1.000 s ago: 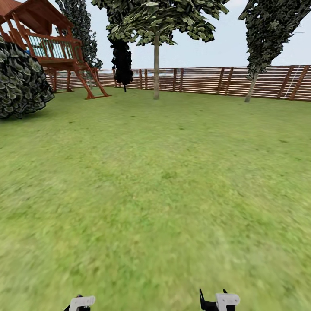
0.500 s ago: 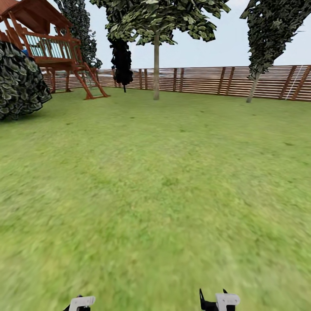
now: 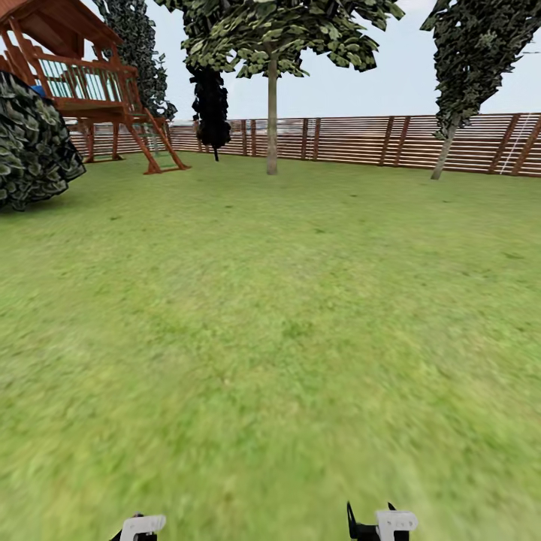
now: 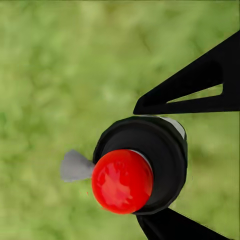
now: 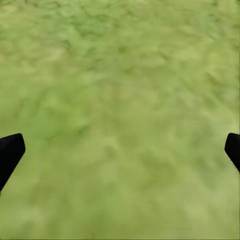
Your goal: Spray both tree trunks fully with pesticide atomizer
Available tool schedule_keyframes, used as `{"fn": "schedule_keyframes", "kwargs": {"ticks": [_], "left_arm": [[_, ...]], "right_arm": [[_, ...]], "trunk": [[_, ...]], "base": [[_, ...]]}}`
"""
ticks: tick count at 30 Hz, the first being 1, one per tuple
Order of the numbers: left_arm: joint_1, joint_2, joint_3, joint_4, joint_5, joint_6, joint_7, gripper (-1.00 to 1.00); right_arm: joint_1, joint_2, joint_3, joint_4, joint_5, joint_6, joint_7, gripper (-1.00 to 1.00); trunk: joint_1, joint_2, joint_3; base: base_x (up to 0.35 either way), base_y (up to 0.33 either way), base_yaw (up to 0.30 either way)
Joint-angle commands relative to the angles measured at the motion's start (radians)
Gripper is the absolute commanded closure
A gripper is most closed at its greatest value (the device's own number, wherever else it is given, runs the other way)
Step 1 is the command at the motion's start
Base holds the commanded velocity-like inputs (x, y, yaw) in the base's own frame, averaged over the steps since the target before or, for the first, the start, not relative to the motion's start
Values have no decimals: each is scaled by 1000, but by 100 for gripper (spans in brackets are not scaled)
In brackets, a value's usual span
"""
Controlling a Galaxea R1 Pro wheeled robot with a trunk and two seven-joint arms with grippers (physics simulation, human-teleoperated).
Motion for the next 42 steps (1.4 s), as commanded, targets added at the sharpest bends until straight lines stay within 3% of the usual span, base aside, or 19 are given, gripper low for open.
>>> {"fn": "schedule_keyframes", "kwargs": {"ticks": [1,42], "left_arm": [[0,0,0,0,0,0,0,100],[0,-1,0,0,0,0,0,100]], "right_arm": [[0,0,0,0,0,0,0,-100],[0,-6,0,22,0,0,-2,-100]], "trunk": [[0,0,0],[0,0,0]], "base": [[338,0,0],[338,0,0]]}}
